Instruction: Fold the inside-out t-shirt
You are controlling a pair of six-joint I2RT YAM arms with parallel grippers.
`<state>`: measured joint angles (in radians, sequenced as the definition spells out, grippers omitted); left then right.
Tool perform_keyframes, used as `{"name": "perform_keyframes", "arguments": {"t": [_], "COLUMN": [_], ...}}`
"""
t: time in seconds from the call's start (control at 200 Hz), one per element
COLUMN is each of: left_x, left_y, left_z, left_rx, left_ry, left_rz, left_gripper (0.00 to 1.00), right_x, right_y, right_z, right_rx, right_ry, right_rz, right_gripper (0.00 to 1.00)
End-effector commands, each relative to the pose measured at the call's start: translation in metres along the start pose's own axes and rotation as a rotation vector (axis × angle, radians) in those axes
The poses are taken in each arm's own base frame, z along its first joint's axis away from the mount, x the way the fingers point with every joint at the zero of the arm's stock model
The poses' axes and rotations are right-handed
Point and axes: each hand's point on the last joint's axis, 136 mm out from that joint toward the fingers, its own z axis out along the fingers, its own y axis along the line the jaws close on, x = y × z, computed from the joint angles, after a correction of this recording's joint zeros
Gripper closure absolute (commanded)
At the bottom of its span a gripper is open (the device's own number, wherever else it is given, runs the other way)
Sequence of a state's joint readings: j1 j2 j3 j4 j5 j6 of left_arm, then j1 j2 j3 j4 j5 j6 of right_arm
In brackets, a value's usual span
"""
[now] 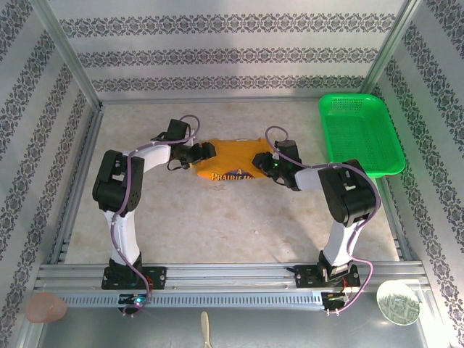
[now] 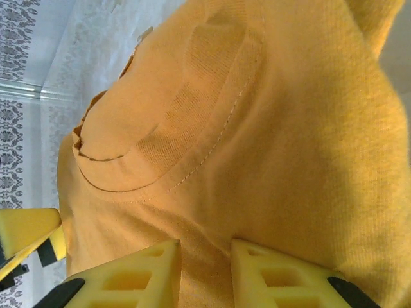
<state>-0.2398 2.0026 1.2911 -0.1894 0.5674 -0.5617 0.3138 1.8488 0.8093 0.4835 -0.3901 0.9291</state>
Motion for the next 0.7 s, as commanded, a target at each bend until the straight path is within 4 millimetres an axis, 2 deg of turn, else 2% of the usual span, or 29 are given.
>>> {"name": "perform_keyframes", "arguments": {"t": [0.0, 0.125, 0.22, 0.27, 0.36, 0.51, 0.6, 0.699], "left_x": [0.019, 0.015, 0.006, -0.001, -0.016, -0.03, -0.04, -0.064], "left_y": [-0.022, -0.026, -0.022, -0.015, 0.001, 0.049, 0.083, 0.121], "left_z": [0.014, 0.016, 0.009, 0.001, -0.02, -0.06, -0.087, -0.12], "left_rx": [0.105, 0.142, 0.149, 0.139, 0.099, -0.066, -0.146, -0.21], "left_ry": [0.055, 0.03, 0.013, -0.004, -0.022, 0.021, 0.044, -0.002], "left_rz": [0.012, -0.005, -0.015, -0.021, -0.012, 0.046, 0.063, 0.015], "left_gripper": [0.26, 0.68, 0.92, 1.0, 1.0, 1.0, 1.0, 1.0], "right_x": [0.01, 0.006, -0.004, -0.01, -0.023, -0.039, -0.043, -0.044], "right_y": [-0.008, 0.005, 0.024, 0.036, 0.052, 0.067, 0.064, 0.053], "right_z": [0.004, -0.002, -0.017, -0.029, -0.055, -0.101, -0.128, -0.156], "right_rx": [0.025, -0.002, -0.033, -0.053, -0.081, -0.094, -0.069, -0.024], "right_ry": [0.007, -0.003, -0.029, -0.047, -0.087, -0.149, -0.184, -0.222], "right_rz": [-0.003, -0.01, -0.03, -0.04, -0.049, -0.071, -0.09, -0.099], "right_gripper": [0.71, 0.71, 0.7, 0.68, 0.62, 0.54, 0.51, 0.47]}}
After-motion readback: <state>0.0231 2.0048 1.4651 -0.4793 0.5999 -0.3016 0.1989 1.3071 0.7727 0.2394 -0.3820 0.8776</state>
